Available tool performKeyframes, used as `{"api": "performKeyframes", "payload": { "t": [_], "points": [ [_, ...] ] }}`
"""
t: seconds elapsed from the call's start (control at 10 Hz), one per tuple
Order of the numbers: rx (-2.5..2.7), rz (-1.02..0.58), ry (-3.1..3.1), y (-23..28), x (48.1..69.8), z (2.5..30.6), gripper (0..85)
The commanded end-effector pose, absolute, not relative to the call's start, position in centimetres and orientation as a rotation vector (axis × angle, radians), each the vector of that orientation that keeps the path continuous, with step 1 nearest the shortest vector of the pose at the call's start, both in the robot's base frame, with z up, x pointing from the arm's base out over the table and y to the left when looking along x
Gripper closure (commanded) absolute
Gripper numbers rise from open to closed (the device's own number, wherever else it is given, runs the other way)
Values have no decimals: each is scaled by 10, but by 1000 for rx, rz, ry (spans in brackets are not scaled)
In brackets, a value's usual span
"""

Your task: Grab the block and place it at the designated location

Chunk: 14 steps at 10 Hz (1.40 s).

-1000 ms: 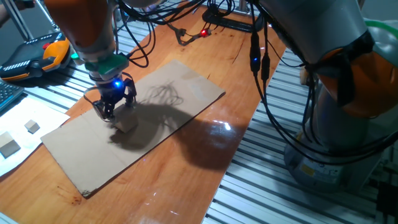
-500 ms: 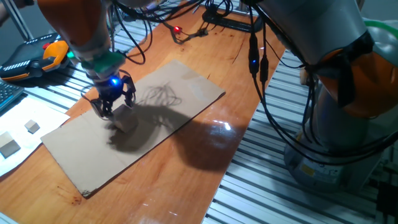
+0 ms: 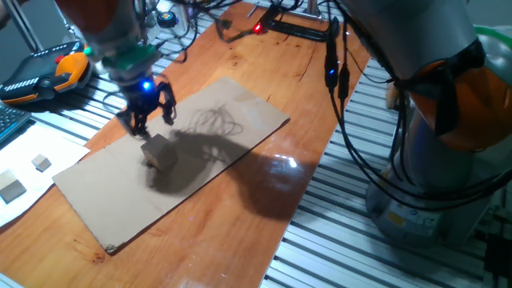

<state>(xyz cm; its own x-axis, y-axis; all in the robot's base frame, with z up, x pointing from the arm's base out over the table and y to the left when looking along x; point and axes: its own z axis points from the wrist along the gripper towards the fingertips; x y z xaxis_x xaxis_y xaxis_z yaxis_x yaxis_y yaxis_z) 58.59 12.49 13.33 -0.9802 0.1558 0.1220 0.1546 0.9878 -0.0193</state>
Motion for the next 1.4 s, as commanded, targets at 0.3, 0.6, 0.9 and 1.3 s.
{"api": "performKeyframes", "payload": {
  "t": [0.3, 0.6, 0.9, 1.3],
  "points": [
    [49, 44, -3024, 73, 570, 162, 593],
    [238, 69, -3025, 47, 555, 158, 843],
    [306, 55, -3036, 40, 552, 152, 843],
    [283, 53, -3037, 45, 555, 153, 843]
  ]
}}
